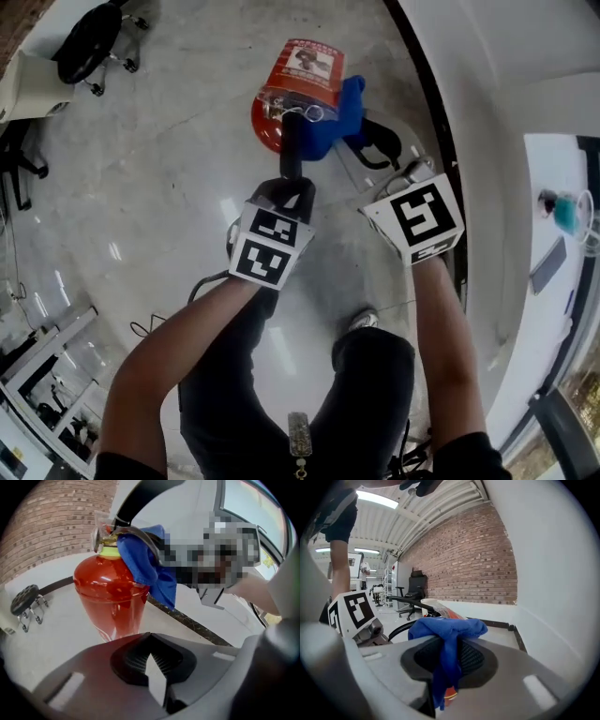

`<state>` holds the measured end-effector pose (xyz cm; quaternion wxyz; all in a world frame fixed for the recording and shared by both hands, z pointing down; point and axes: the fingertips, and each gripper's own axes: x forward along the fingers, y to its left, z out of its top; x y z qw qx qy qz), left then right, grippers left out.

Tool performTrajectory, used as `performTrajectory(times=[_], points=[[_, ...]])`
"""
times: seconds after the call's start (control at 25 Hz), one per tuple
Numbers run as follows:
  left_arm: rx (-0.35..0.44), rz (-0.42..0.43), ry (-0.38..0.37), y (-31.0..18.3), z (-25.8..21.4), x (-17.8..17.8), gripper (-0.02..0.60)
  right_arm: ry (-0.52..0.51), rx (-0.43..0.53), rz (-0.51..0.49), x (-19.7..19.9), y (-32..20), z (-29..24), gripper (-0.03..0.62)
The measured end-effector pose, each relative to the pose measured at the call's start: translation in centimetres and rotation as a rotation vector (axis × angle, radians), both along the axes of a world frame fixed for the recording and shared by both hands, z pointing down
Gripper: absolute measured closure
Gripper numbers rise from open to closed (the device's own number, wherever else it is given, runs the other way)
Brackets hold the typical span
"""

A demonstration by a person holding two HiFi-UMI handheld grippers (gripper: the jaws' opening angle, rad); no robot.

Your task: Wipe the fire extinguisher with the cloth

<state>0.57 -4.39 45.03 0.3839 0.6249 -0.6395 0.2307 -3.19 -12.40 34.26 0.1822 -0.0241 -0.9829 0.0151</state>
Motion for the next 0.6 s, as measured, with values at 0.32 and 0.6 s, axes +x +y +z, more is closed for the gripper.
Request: performTrajectory(times=[0.32,0.6], points=[[-0.012,-0.006,-0.051,-1.6,2.7,2.5,0.577,-0.127,0.022,-0.055,-2.7,-3.6,0.1,0.507],[-0.005,0.003,-0.100,-2.5,5.2,2.7,0.577,-0.152,-0.035,-0.119,-5.9,-6.0,1.6,0.507]])
